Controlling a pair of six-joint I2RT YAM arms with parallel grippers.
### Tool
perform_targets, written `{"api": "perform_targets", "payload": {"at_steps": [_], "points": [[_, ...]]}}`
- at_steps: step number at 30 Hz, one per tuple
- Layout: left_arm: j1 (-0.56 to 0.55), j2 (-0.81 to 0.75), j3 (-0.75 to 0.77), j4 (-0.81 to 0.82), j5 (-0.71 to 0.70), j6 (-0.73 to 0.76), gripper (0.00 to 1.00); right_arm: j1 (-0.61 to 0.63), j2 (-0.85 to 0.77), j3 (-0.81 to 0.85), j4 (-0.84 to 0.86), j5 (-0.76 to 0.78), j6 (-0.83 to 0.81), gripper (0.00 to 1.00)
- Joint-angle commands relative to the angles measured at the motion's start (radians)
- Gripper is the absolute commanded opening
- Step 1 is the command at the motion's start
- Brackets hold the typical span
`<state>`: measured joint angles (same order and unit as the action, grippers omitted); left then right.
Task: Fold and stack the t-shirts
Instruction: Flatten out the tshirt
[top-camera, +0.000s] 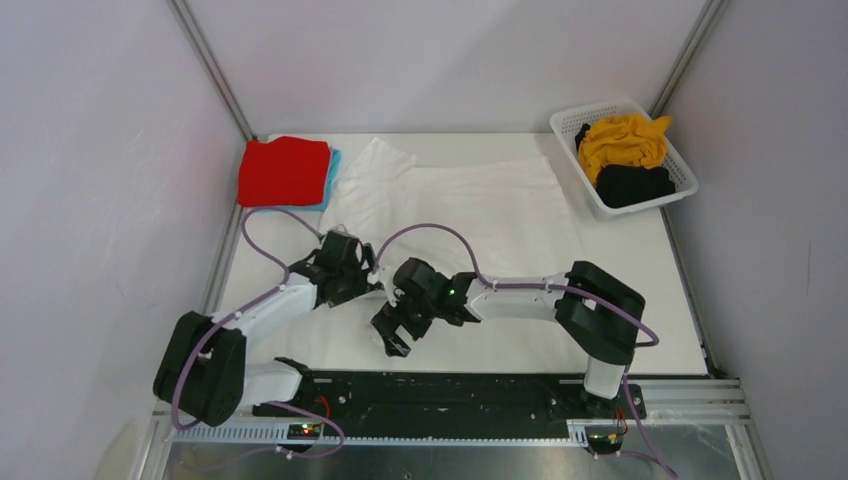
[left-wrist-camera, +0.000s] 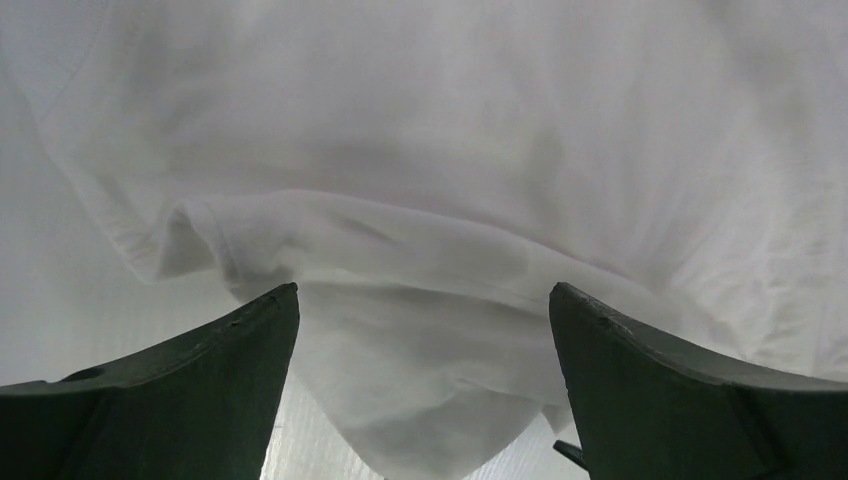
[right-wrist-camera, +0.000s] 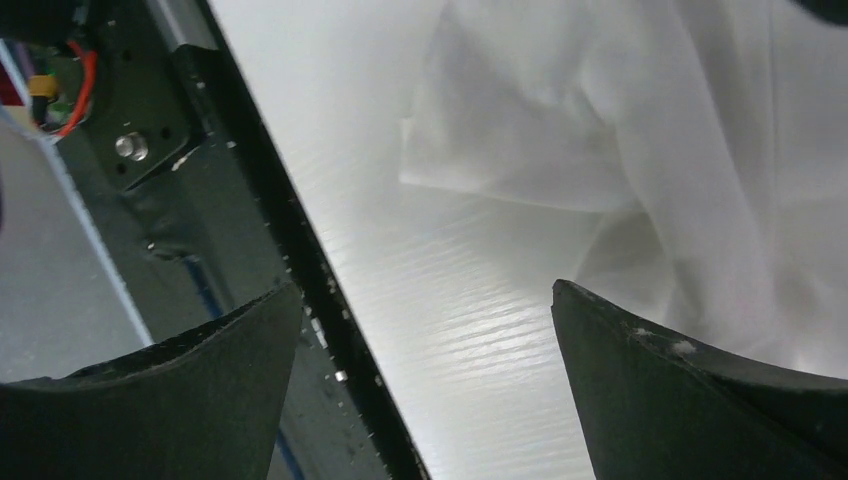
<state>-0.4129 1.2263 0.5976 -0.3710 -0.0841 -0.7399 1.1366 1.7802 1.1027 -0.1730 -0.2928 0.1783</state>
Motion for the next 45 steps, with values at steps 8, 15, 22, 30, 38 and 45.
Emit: {"api": "perform_targets", "payload": {"at_steps": [8,15,22,30,38,45], "points": [[0.005,0.111,0.016,0.08,-0.004,-0.001,1.0,0.005,0.094,0.05,0.045,0.093,-0.037,0.99],[0.062,0.082,-0.017,0.081,-0.016,0.002,1.0,0.032,0.055,-0.05,-0.061,0.102,-0.007,0.99],[0.078,0.069,-0.027,0.08,-0.004,0.02,1.0,0.036,-0.049,-0.22,-0.099,0.047,0.073,0.99],[0.078,0.032,-0.038,0.078,0.019,0.051,1.0,0.017,-0.141,-0.257,-0.207,-0.02,0.053,0.98],[0.076,-0.061,-0.085,0.057,0.14,0.054,1.0,-0.004,-0.328,-0.276,-0.242,-0.171,0.027,0.99],[0.056,-0.306,-0.114,-0.087,0.068,-0.003,1.0,-0.27,-0.624,-0.286,-0.227,-0.041,0.165,0.99]]}}
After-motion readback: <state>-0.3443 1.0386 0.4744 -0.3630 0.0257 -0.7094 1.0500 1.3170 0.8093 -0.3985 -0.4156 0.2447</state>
